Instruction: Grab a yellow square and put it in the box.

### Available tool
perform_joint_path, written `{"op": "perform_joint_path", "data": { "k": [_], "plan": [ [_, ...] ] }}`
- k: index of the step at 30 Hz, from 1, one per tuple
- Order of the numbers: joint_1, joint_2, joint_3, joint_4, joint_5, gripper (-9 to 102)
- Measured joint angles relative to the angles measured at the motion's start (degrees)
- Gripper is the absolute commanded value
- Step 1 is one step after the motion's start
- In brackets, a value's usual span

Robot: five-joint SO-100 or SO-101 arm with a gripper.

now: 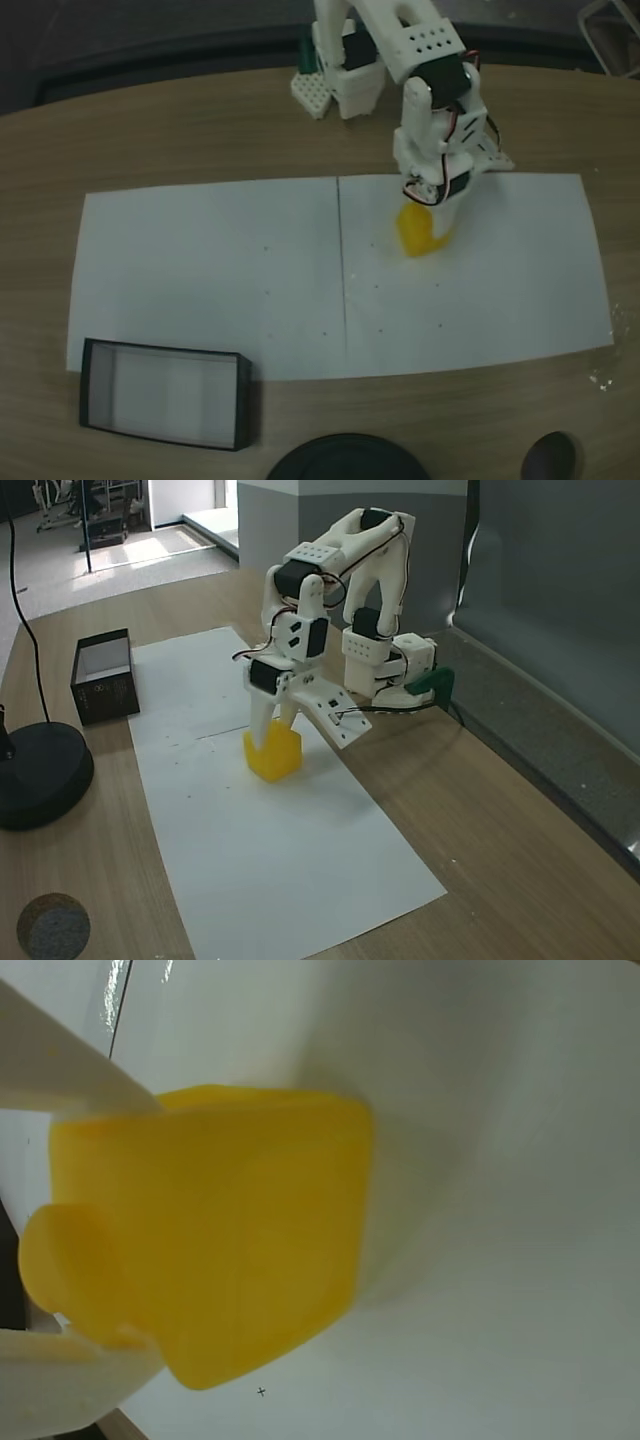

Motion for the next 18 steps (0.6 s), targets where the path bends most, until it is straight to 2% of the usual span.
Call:
{"op": "perform_joint_path", "data": {
  "k": [4,10,13,18],
  "plan": [
    [5.1,0.0,-5.98,4.31,-0.53,6],
    [19.42,2.72,-30.67,12.3,-4.92,6],
    [28.04,2.72,-41.84,11.95,-5.45,6],
    [40.17,-3.78,-51.77,6.06,-5.45,9]
  ]
}}
